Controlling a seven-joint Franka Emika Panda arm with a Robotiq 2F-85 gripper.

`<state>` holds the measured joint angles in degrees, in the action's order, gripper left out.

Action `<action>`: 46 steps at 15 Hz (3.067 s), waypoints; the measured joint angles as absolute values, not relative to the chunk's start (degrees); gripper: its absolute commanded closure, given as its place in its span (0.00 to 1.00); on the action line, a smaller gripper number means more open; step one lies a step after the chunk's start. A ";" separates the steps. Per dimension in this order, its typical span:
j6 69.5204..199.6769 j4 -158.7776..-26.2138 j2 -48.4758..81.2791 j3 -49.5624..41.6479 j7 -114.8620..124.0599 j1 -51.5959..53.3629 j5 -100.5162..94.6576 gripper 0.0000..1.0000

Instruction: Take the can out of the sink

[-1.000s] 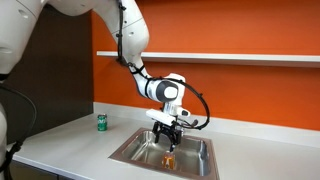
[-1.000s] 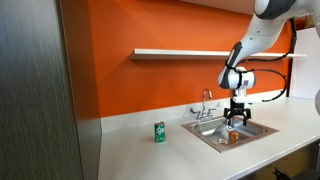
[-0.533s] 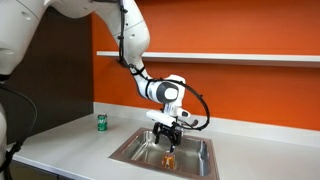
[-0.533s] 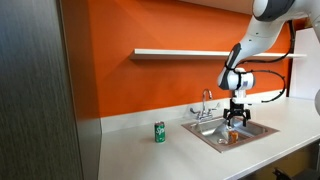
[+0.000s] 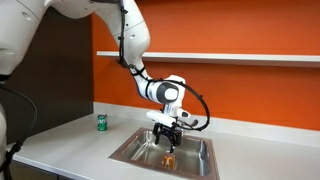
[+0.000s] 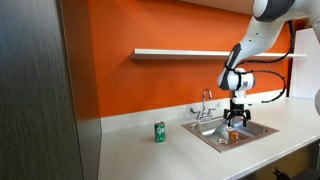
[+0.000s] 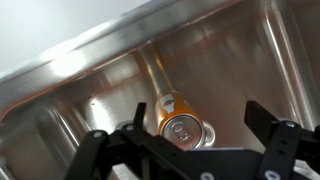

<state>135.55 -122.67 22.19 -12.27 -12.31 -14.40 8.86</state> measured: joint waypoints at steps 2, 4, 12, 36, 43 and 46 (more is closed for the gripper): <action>135.74 -122.63 22.68 -12.29 -12.31 -14.65 8.85 0.00; 135.94 -122.47 23.44 -12.29 -12.32 -15.04 8.83 0.00; 136.04 -119.30 27.58 -11.41 -12.42 -15.35 8.44 0.00; 136.02 -112.62 34.93 -10.46 -12.42 -15.73 7.04 0.00; 135.99 -111.01 36.53 -10.46 -12.42 -15.88 6.98 0.00; 135.98 -110.49 37.01 -10.46 -12.42 -15.90 6.97 0.00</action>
